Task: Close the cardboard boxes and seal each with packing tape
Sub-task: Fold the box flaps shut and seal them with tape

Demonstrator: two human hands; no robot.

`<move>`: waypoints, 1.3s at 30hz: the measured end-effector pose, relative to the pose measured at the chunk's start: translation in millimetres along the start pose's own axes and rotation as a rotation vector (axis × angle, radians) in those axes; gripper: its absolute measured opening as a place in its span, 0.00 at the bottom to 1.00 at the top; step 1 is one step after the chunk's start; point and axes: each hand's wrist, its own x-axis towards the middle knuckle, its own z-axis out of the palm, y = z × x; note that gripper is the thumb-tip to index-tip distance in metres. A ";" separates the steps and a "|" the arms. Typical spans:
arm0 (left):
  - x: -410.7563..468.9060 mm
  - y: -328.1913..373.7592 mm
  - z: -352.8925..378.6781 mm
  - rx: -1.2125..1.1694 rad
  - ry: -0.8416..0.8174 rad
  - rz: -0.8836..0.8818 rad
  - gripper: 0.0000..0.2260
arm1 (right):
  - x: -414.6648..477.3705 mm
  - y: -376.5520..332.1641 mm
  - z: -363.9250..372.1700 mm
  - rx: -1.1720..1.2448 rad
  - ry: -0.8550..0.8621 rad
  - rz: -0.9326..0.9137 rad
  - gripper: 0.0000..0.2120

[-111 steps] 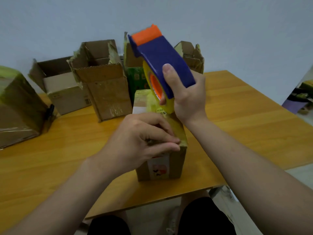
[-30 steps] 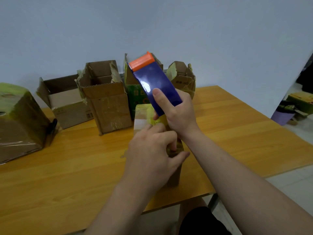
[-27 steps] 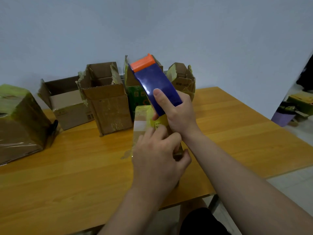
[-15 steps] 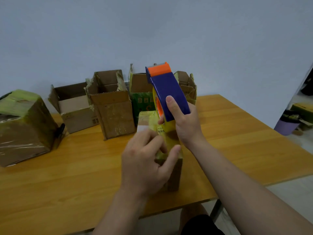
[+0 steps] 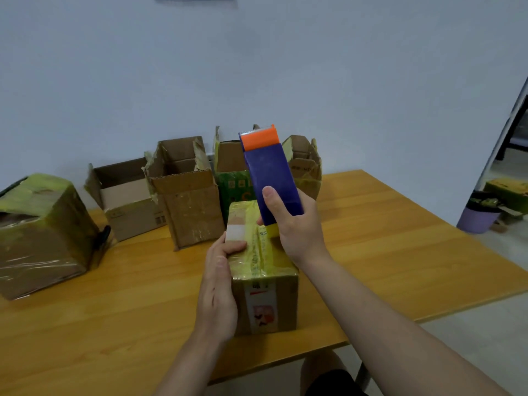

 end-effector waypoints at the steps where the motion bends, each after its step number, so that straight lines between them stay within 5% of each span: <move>1: 0.3 3.7 2.7 -0.004 0.021 -0.008 0.20 | 0.3 -1.1 0.0 -0.020 0.000 0.002 0.17; 11: -5.3 5.5 10.0 -0.138 0.053 -0.114 0.22 | -8.6 -5.8 -1.2 -0.025 -0.019 0.033 0.11; 17: -22.4 18.7 4.1 0.202 -0.130 -0.048 0.38 | -14.7 -19.1 -16.8 -0.071 -0.100 -0.015 0.12; 25: -34.3 37.9 41.5 0.487 -0.385 0.146 0.40 | -16.4 -49.6 -68.6 -0.230 -0.207 -0.045 0.08; 33: -14.0 39.6 111.7 0.499 -0.491 0.181 0.41 | -10.0 -51.9 -118.5 -0.514 0.121 -0.070 0.14; 39: 15.7 34.1 162.1 0.513 -0.529 0.167 0.40 | 12.9 -39.9 -153.2 -0.492 0.228 0.015 0.12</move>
